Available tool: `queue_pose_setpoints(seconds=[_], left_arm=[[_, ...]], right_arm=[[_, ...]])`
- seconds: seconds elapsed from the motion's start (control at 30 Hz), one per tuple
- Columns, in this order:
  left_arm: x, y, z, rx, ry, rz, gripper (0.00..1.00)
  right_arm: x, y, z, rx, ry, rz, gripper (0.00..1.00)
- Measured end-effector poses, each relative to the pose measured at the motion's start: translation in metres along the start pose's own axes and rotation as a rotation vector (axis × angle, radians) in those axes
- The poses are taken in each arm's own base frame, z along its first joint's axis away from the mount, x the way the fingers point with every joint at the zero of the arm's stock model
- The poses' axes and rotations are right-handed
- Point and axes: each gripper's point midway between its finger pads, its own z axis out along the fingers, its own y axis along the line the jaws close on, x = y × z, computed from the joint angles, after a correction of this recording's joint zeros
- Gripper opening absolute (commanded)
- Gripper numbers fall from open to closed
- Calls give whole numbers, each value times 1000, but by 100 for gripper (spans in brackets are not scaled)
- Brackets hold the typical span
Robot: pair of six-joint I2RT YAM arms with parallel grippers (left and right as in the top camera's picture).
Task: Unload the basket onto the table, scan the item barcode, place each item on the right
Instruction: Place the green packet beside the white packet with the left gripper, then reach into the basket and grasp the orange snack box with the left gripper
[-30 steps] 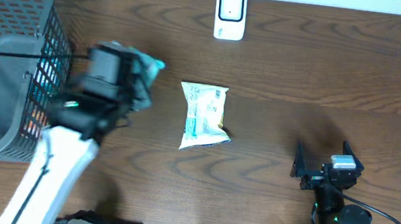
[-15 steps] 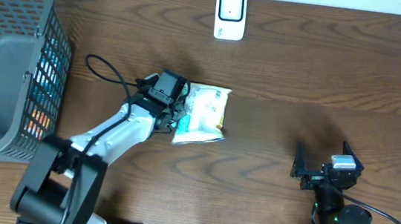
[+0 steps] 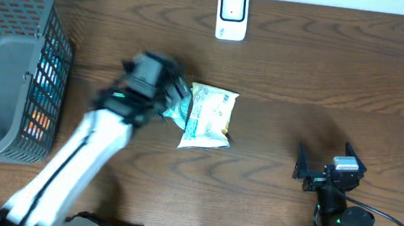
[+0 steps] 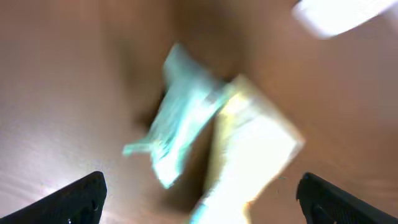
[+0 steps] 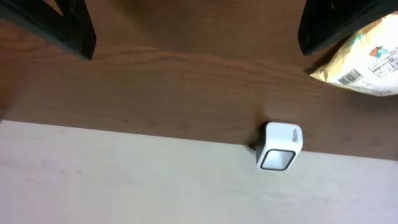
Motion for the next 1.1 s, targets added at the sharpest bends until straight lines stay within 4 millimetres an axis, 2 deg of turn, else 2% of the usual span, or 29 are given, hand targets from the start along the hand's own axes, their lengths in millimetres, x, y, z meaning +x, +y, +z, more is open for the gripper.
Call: queue_pose_setpoints(seconds=[0.1,0.13,0.2,0.27,0.3,0.33,0.37,0.43,0.5,0.6,0.67,0.77,0.83,0.9,0.97,1.1], left_arm=[[-83,-19,-77,90,-286,48,98],[-115,-17,-108,91,-414,54,98],[-163,1,-164,41,-637,29,98],[-201,35,-213,-55,-837,-41,98],[-214,56,-231,-112,-908,-91,98],[-224,77,-244,-167,-959,-140,98],[-233,106,-254,-233,-996,-208,98],[-244,151,-260,-324,-1019,-308,98],[-255,193,-245,-368,-973,-388,98],[-259,251,-203,-407,-825,-497,98],[-246,291,-166,-430,-677,-589,98],[-218,335,-116,-454,-461,-695,98],[-195,349,-89,-461,-321,-733,98],[-171,353,-68,-470,-187,-747,98],[-149,352,-49,-473,-64,-747,98],[-122,343,-25,-478,91,-734,98]], right_arm=[[0,0,0,0,0,0,99],[0,0,0,0,0,0,99],[0,0,0,0,0,0,99],[0,0,0,0,0,0,99],[0,0,0,0,0,0,99],[0,0,0,0,0,0,99],[0,0,0,0,0,0,99],[0,0,0,0,0,0,99],[0,0,0,0,0,0,99],[0,0,0,0,0,0,99],[0,0,0,0,0,0,99],[0,0,0,0,0,0,99],[0,0,0,0,0,0,99],[0,0,0,0,0,0,99],[0,0,0,0,0,0,99],[0,0,0,0,0,0,99]])
